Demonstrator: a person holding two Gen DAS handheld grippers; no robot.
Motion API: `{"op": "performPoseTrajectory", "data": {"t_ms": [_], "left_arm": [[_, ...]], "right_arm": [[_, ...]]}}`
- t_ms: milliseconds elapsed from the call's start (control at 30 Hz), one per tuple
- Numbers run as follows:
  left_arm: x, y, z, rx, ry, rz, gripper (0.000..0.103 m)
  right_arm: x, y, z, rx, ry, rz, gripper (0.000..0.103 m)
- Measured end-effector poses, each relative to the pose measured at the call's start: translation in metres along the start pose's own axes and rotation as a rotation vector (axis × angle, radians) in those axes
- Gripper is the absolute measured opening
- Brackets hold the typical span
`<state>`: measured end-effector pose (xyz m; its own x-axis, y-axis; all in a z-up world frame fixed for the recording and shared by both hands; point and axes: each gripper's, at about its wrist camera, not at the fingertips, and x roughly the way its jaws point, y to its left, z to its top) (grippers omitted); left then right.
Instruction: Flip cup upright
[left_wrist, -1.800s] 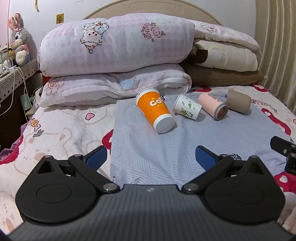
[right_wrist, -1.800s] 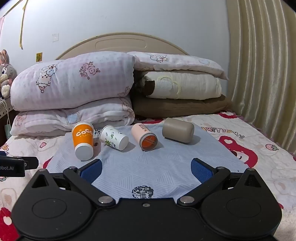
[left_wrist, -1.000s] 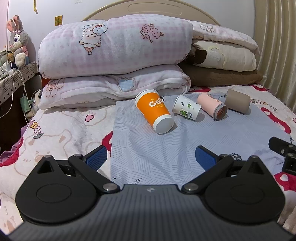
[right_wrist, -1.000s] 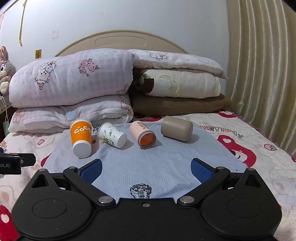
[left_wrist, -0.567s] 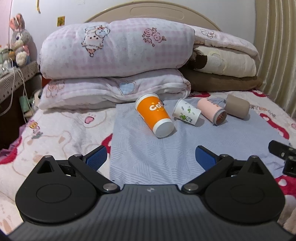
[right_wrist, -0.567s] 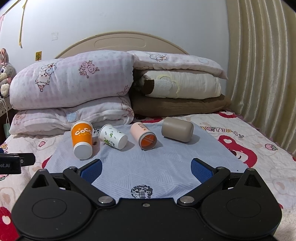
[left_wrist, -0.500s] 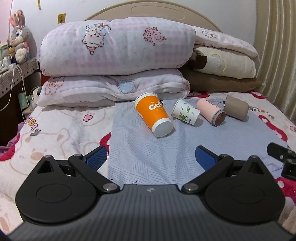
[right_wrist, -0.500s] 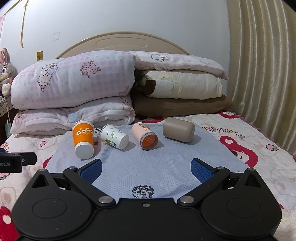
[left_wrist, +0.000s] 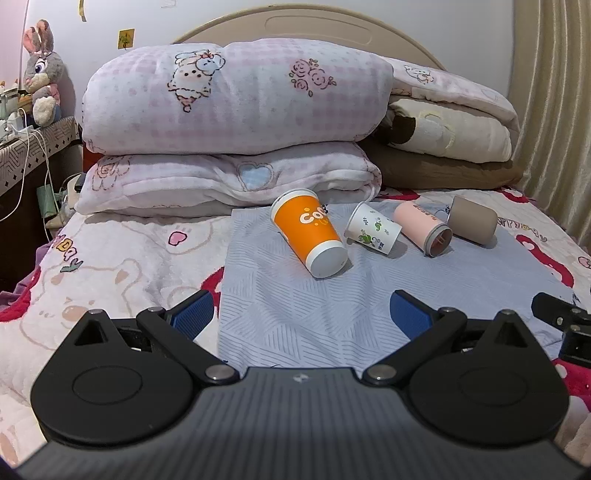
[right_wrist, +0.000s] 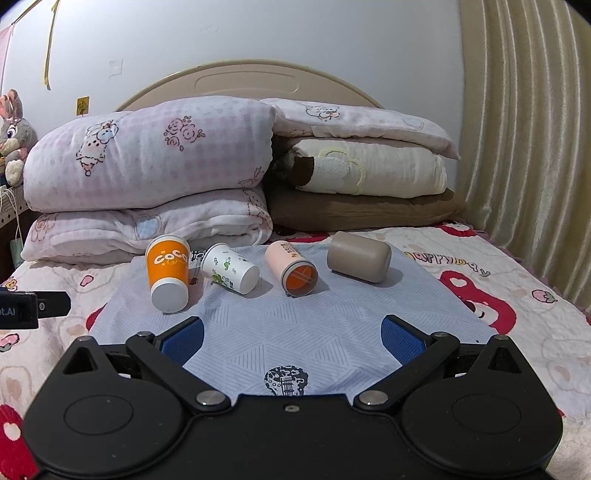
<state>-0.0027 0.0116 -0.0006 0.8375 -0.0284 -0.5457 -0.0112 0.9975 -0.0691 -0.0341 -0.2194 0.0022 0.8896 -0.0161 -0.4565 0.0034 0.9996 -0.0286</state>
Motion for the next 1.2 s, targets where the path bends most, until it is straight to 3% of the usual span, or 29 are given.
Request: {"op": "performPoseTrajectory", "data": {"t_ms": [1000, 1200], "left_arm": [[0.0025, -0.0025, -0.0042, -0.002, 0.014, -0.007, 0.103], [-0.0001, 0.0007, -0.0058, -0.053, 0.02, -0.055, 0.103]], "right_arm": [[0.0011, 0.0021, -0.0024, -0.011, 0.007, 0.001, 0.103], [0.0021, 0.0034, -0.0018, -0.018, 0.012, 0.003, 0.103]]}}
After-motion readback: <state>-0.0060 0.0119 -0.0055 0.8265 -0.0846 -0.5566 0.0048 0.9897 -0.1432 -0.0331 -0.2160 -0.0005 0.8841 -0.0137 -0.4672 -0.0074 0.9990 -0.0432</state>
